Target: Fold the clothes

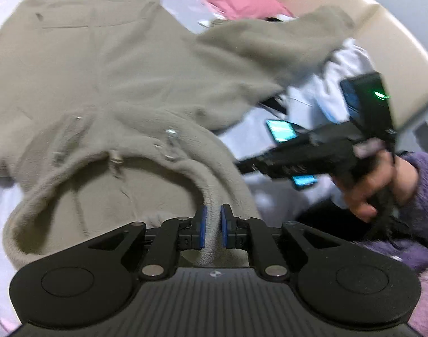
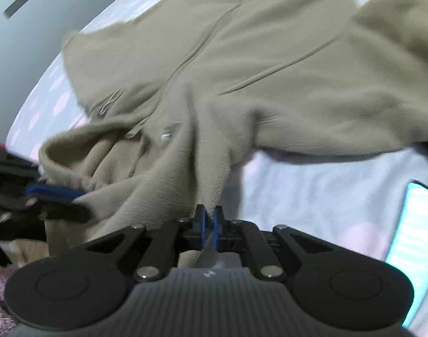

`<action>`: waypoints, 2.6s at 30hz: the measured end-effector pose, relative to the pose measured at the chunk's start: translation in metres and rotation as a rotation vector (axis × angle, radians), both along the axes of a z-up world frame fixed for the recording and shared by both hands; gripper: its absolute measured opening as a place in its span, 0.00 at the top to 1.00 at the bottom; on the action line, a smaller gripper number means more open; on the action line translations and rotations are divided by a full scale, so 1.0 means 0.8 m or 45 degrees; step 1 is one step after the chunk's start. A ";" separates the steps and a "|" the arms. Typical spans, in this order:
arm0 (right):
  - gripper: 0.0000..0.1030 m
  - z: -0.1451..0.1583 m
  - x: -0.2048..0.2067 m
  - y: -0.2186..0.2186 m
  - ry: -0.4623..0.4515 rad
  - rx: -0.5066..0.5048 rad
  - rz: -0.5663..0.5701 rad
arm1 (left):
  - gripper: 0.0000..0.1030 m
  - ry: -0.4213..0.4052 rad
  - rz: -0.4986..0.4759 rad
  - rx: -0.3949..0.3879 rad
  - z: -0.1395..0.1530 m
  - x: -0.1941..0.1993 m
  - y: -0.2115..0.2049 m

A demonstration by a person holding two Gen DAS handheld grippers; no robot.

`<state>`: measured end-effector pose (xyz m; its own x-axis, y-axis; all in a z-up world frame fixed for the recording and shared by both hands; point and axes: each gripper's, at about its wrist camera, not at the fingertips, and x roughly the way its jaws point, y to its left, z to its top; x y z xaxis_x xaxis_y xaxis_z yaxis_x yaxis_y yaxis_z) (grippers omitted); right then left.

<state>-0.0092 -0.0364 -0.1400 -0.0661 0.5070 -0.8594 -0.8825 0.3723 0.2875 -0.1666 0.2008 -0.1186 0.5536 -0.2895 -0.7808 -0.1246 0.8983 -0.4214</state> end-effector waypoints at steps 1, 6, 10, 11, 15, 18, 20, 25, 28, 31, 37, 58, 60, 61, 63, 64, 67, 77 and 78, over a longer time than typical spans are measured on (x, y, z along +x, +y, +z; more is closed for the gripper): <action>0.96 -0.002 0.004 -0.001 -0.024 -0.023 -0.014 | 0.92 0.045 -0.026 -0.004 -0.009 0.003 -0.006; 1.00 -0.028 0.021 -0.002 -0.109 -0.155 -0.091 | 0.93 0.175 -0.098 0.014 -0.038 0.012 -0.027; 0.95 -0.011 0.022 -0.010 -0.058 -0.053 -0.086 | 0.90 0.114 -0.066 -0.007 -0.013 0.000 -0.014; 0.94 -0.003 0.019 -0.011 -0.056 -0.016 -0.069 | 0.82 0.093 -0.047 0.003 -0.002 -0.008 -0.009; 0.76 0.022 -0.002 -0.013 -0.069 0.112 0.034 | 0.68 0.044 0.076 0.090 0.033 -0.037 0.017; 0.75 0.040 -0.027 -0.011 -0.084 0.211 0.152 | 0.63 0.085 0.208 0.196 0.046 -0.058 0.043; 0.71 0.052 -0.048 -0.006 -0.073 0.261 0.252 | 0.58 0.108 0.279 0.302 0.051 -0.065 0.057; 0.39 0.054 -0.091 0.010 -0.085 0.221 0.426 | 0.49 0.169 0.374 0.406 0.045 -0.066 0.084; 0.33 0.043 -0.099 0.011 -0.110 0.148 0.473 | 0.49 0.215 0.345 0.442 0.034 -0.060 0.086; 0.21 0.040 -0.099 0.003 -0.096 0.117 0.537 | 0.49 0.233 0.305 0.417 0.025 -0.057 0.086; 0.31 0.015 -0.098 0.004 -0.242 0.026 0.591 | 0.48 0.293 0.239 0.425 0.005 -0.055 0.079; 0.71 0.027 -0.014 -0.016 0.364 0.185 0.273 | 0.85 0.260 0.192 0.352 0.037 -0.083 0.085; 0.71 0.029 -0.009 -0.017 0.466 0.227 0.271 | 0.86 0.252 0.154 0.343 0.050 -0.087 0.090; 0.71 0.030 -0.006 -0.018 0.518 0.247 0.267 | 0.86 0.249 0.135 0.338 0.056 -0.090 0.093; 0.71 0.032 0.000 -0.019 0.615 0.295 0.265 | 0.87 0.240 0.102 0.331 0.069 -0.094 0.098; 0.71 0.034 0.003 -0.019 0.642 0.314 0.266 | 0.87 0.235 0.094 0.330 0.071 -0.094 0.100; 0.72 0.035 0.008 -0.017 0.612 0.285 0.256 | 0.87 0.237 0.047 0.313 0.061 -0.084 0.099; 0.73 -0.003 0.020 -0.014 0.394 -0.016 0.110 | 0.80 0.239 -0.053 0.200 0.019 -0.062 0.087; 0.73 -0.003 0.021 -0.011 0.383 -0.026 0.107 | 0.75 0.221 -0.044 0.166 0.025 -0.064 0.095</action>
<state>0.0073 -0.0453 -0.1426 -0.3597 0.4721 -0.8048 -0.7869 0.3101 0.5336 -0.2180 0.2766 -0.0983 0.3994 -0.1960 -0.8956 -0.1535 0.9488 -0.2761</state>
